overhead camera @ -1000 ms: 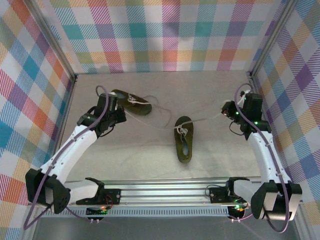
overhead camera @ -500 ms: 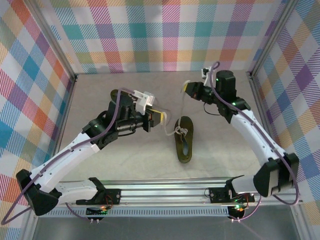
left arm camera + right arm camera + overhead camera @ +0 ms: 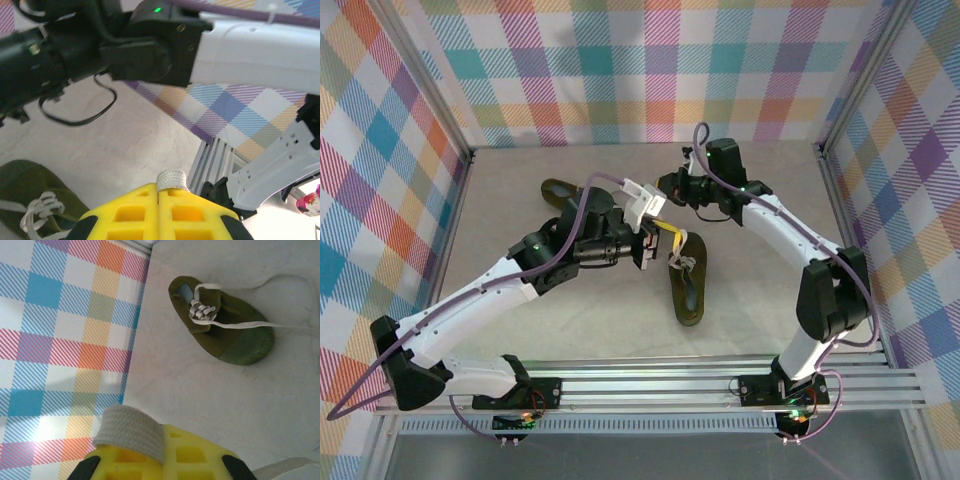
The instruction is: Tie the shoes
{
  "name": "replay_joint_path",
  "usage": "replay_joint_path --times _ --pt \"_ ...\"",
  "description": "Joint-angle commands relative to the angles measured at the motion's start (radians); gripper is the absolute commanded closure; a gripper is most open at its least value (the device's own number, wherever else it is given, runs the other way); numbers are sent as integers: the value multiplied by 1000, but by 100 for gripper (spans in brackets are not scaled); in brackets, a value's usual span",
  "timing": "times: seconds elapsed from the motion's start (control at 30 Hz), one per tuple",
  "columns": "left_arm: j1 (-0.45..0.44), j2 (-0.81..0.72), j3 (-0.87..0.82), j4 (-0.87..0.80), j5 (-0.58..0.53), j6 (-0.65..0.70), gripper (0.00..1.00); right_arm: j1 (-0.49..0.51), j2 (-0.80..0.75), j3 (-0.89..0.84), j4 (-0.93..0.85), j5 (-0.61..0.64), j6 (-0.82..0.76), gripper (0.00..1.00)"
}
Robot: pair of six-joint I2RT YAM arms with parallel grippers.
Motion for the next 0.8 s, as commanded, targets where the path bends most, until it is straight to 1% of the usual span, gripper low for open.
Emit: replay_joint_path --times 0.0,0.13,0.27,0.3,0.33,0.37,0.4,0.43,0.47,0.57,0.63,0.67,0.7,0.77 --pt "-31 33 59 70 9 -8 100 15 54 56 5 -82 15 100" --pt "-58 83 110 73 24 0 100 40 146 99 -8 -168 6 100" --pt "-63 101 108 86 14 -8 100 88 240 166 -80 -277 -63 100" --pt "-63 100 101 91 7 -11 100 96 251 178 -99 -293 -87 91" --pt "-63 98 94 94 -3 -14 100 97 250 178 -110 -286 -102 78" --pt "-63 93 86 94 -14 -16 100 94 234 165 -116 -245 -117 59" --pt "-63 90 80 94 -27 -17 100 85 205 149 -133 -173 -138 44" --pt "-63 84 76 90 -45 -19 100 73 176 135 -157 -104 -161 36" --pt "-63 79 71 87 -64 -20 100 56 133 105 -173 -16 -175 31" --pt "-63 68 63 69 -138 -30 100 -20 -24 -66 -126 210 -160 22" --pt "-60 66 67 52 -202 -39 100 -81 -140 -216 -62 313 -138 21" --pt "-55 67 70 42 -230 -47 100 -113 -205 -299 -18 352 -128 19" --pt "-47 70 71 38 -247 -57 100 -145 -262 -370 15 364 -122 19" --pt "-26 77 77 26 -286 -85 100 -190 -382 -506 113 352 -134 19"
